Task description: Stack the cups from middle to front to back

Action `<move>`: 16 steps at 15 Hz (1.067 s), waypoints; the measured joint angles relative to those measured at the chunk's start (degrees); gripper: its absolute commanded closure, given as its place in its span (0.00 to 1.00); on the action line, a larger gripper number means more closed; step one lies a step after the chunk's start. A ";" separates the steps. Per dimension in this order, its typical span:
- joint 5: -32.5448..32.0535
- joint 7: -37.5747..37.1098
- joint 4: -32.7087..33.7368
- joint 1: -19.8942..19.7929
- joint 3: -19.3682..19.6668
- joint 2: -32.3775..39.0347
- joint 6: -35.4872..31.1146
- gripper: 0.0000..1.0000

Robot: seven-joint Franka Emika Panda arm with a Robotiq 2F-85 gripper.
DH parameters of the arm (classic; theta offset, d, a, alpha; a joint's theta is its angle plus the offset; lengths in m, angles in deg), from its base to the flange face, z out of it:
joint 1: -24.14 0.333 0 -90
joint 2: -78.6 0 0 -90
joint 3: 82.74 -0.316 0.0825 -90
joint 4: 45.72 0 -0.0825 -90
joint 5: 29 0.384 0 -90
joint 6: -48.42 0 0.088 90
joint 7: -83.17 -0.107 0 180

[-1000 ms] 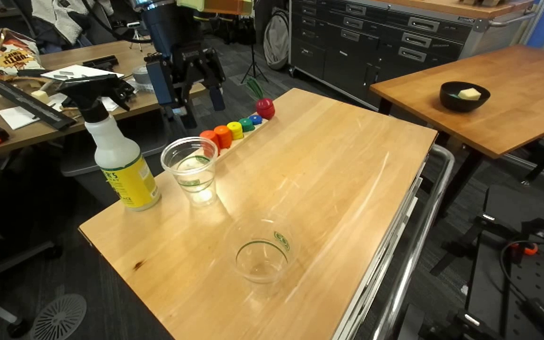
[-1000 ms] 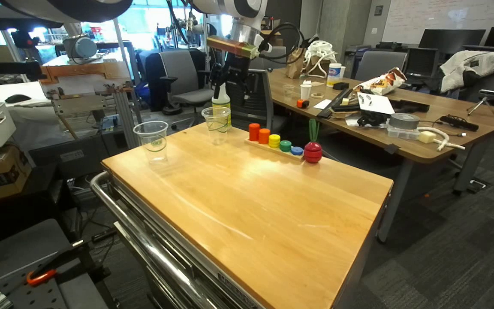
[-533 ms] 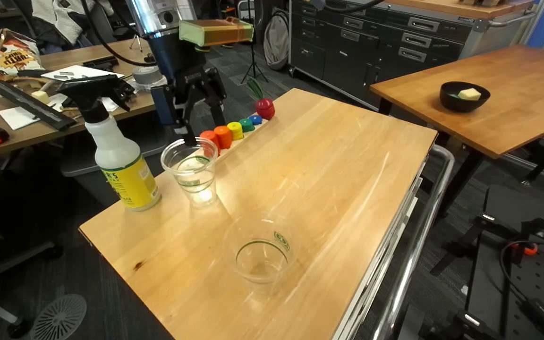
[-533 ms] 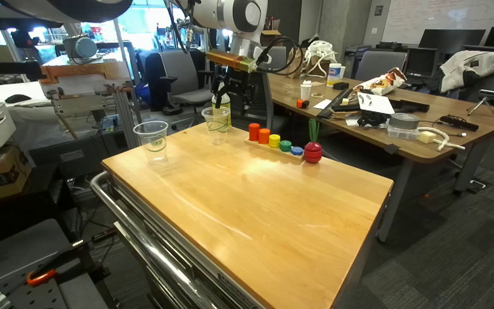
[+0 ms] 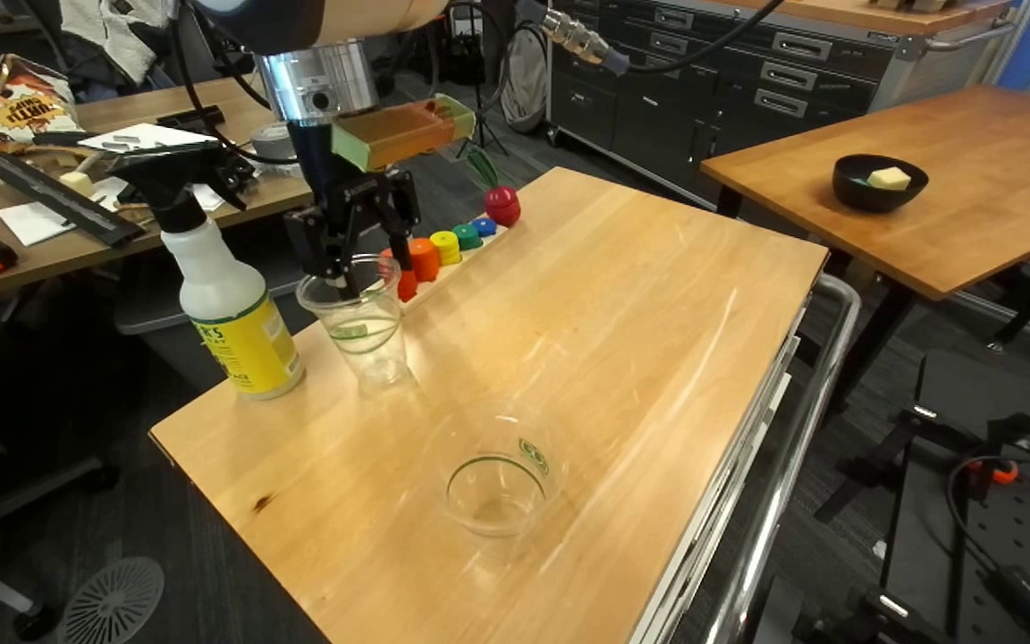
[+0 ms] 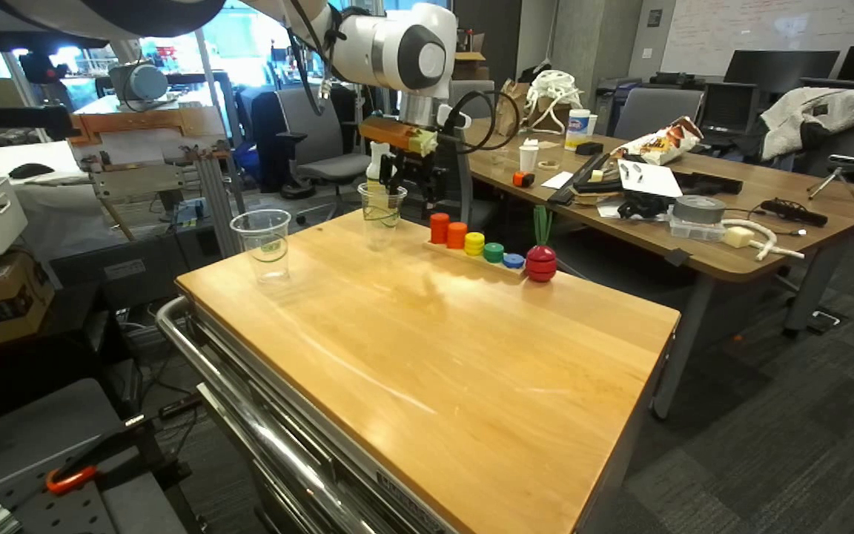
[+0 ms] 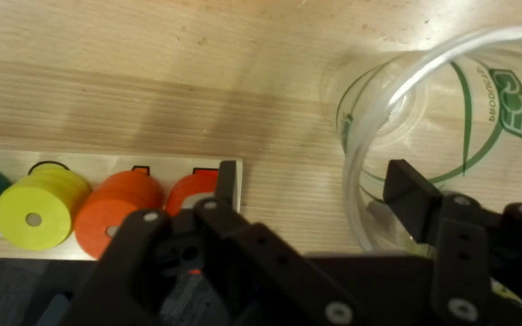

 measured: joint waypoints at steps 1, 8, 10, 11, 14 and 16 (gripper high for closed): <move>0.00 -0.74 -0.84 0.12 0.16 -0.02 -0.63 0.57; -0.30 -4.20 -6.79 1.22 0.17 -4.46 -1.40 1.00; -0.85 -4.77 -9.18 1.74 0.09 -7.37 -1.26 1.00; -0.86 -4.95 -10.33 1.89 -0.04 -8.81 -0.92 0.99; -0.49 -5.08 -13.09 1.86 -0.65 -12.28 2.64 0.99; 0.06 -5.11 -14.16 1.60 -0.72 -13.96 6.44 0.99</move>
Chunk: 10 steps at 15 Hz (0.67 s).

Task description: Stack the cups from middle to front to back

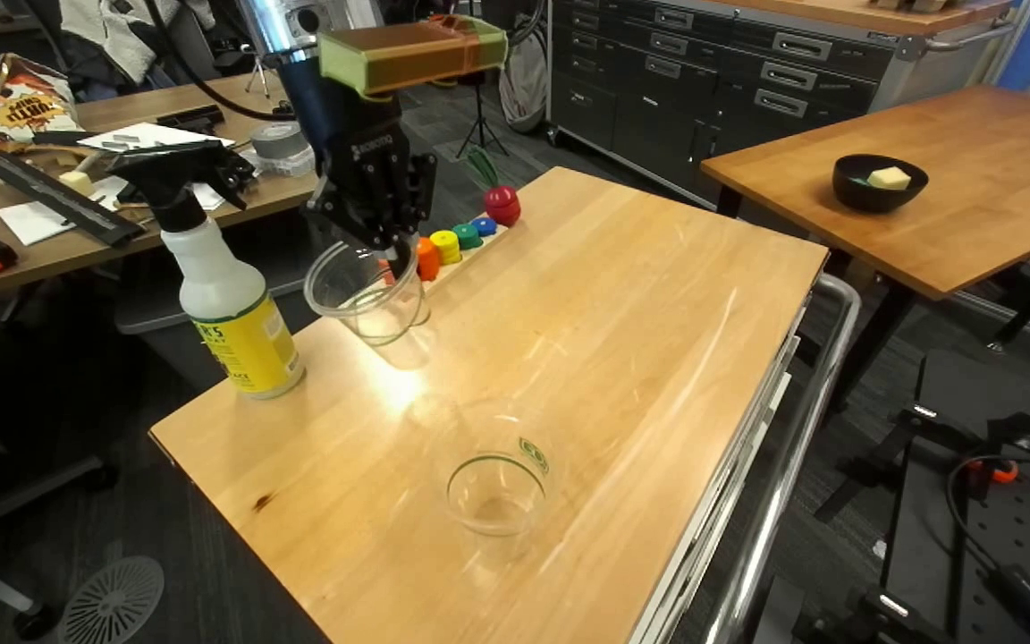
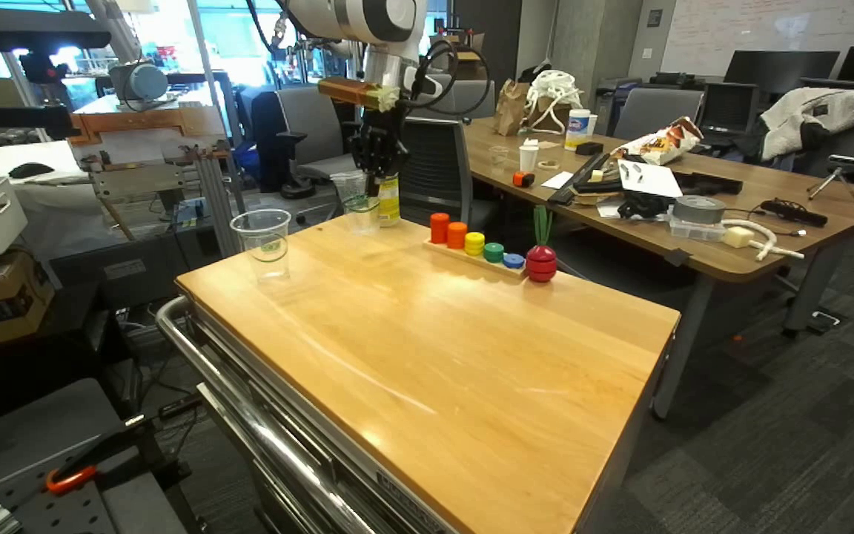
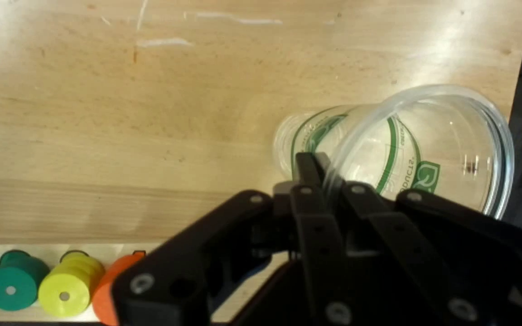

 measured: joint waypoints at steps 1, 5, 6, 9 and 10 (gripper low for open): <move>0.13 -0.01 -0.20 -0.27 0.00 -0.81 2.29 0.99; 0.45 -0.19 -0.81 -1.59 0.01 -5.03 10.33 0.99; 0.49 -0.42 -1.31 -1.70 0.01 -6.31 11.71 0.99; 1.02 -1.29 -4.70 -1.63 -0.45 -10.56 12.96 0.99; 1.36 -1.65 -6.28 -1.59 -0.86 -12.07 12.94 0.99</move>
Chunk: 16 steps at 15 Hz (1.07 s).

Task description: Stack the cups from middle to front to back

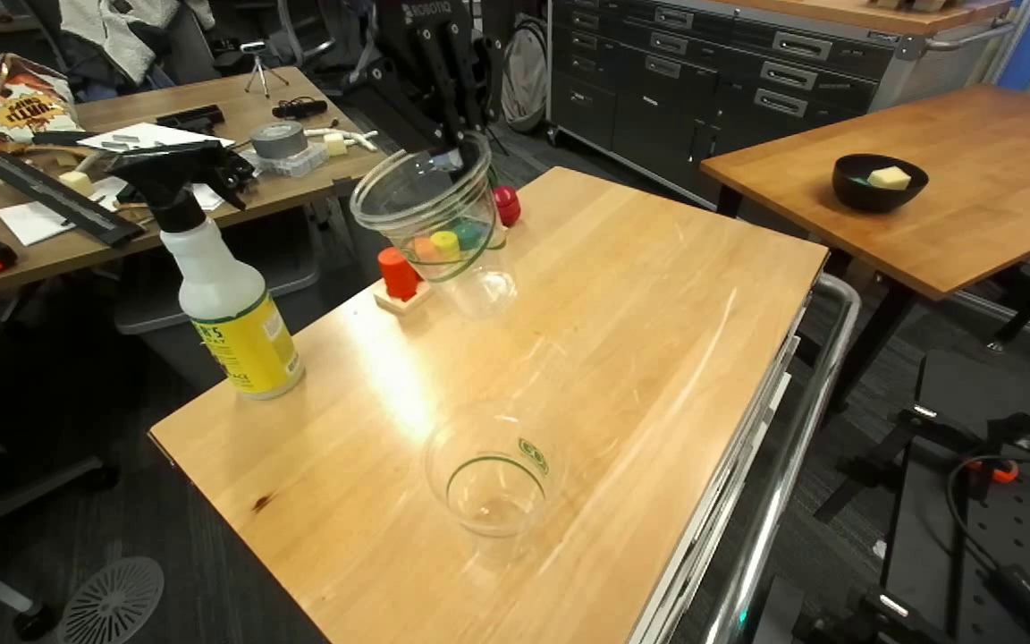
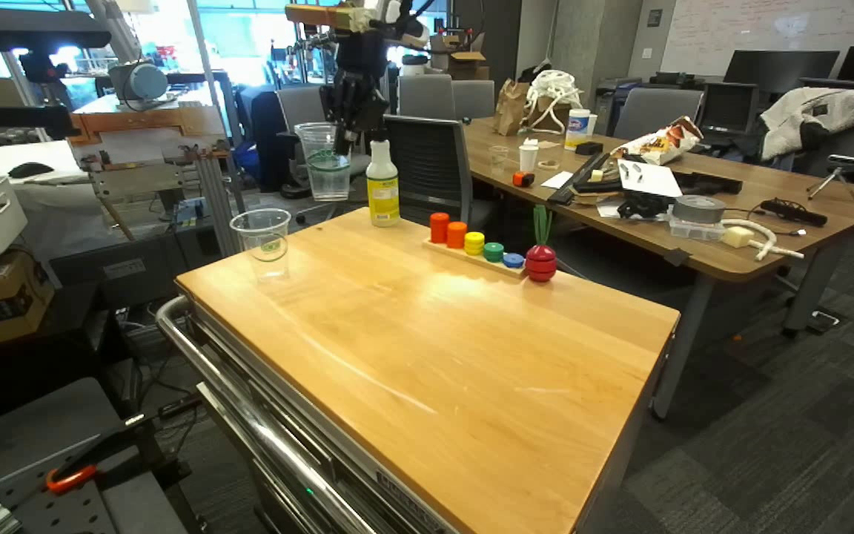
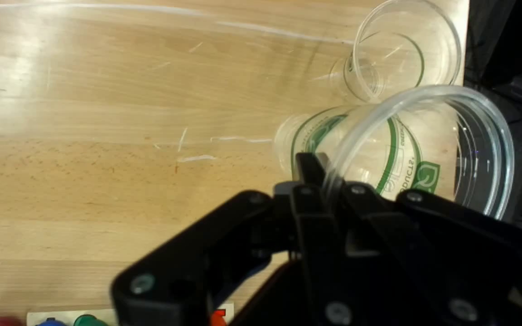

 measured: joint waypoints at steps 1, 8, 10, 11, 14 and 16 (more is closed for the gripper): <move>0.60 -0.33 -1.71 0.08 -0.45 -1.57 -0.14 0.99; 4.78 -2.70 -15.82 1.26 -3.73 -13.04 -12.07 0.99; 4.78 -3.42 -20.48 1.45 -4.22 -15.69 -19.14 0.99; 4.78 -3.81 -22.74 1.47 -4.46 -16.73 -22.14 0.99; 5.63 -4.48 -28.77 1.48 -5.23 -19.00 -27.76 0.99; 6.91 -4.48 -32.18 1.49 -5.86 -20.45 -29.55 0.99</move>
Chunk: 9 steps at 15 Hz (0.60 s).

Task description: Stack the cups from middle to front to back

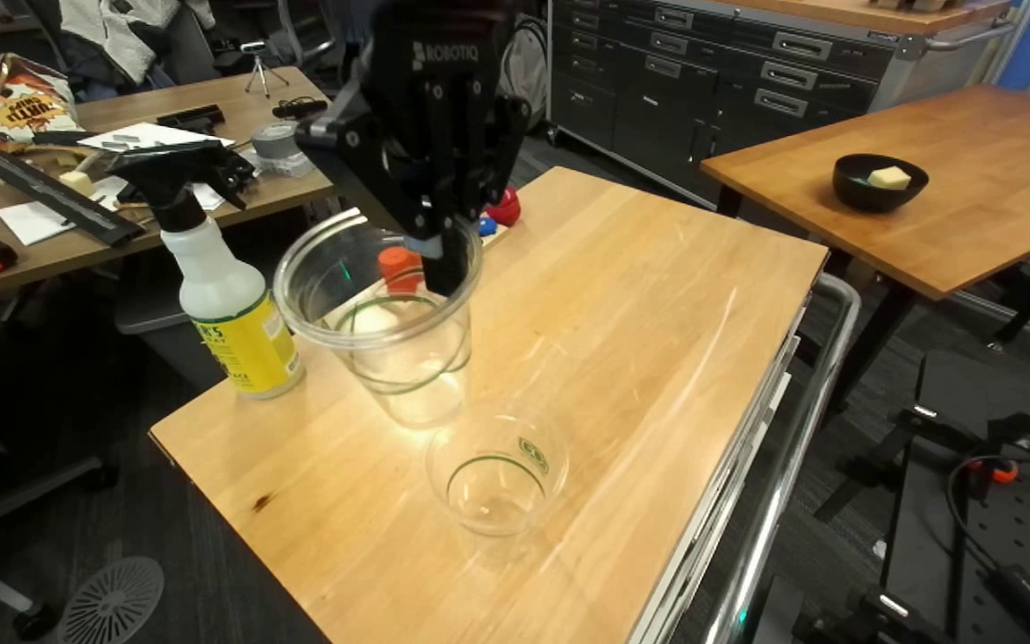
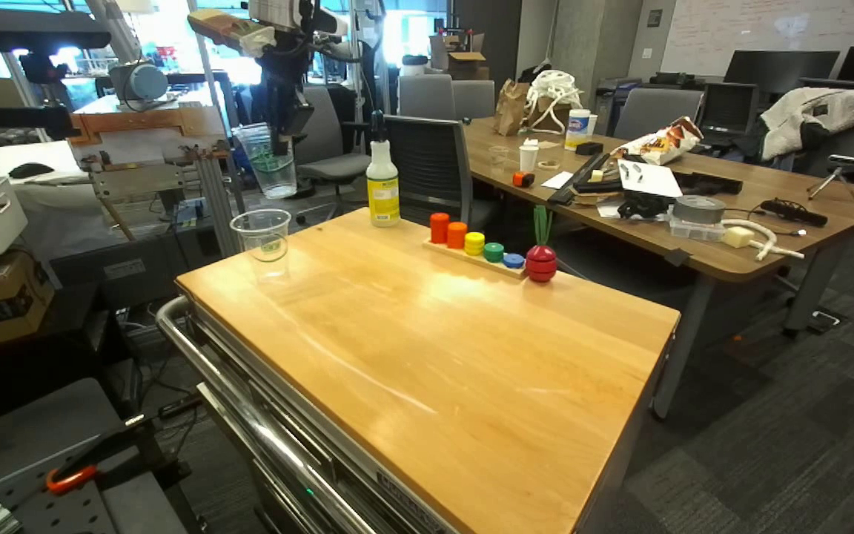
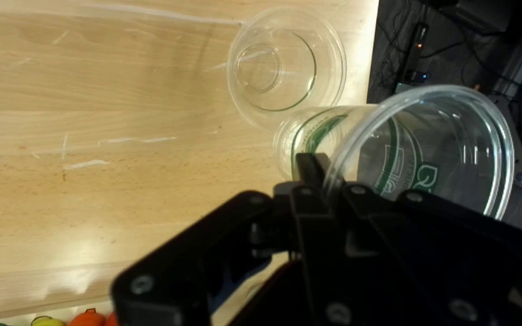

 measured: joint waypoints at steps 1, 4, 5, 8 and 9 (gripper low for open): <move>0.53 0.00 -1.51 0.00 -0.29 -0.86 -0.59 0.99; 2.21 0.00 -5.36 0.00 -0.74 -3.83 -1.70 0.99; 2.85 0.00 -6.45 0.00 -0.74 -4.84 -1.87 0.99; 4.78 0.02 -9.21 0.00 -0.74 -7.29 -2.04 0.99; 5.27 0.08 -9.93 0.00 -0.72 -7.70 -2.12 0.99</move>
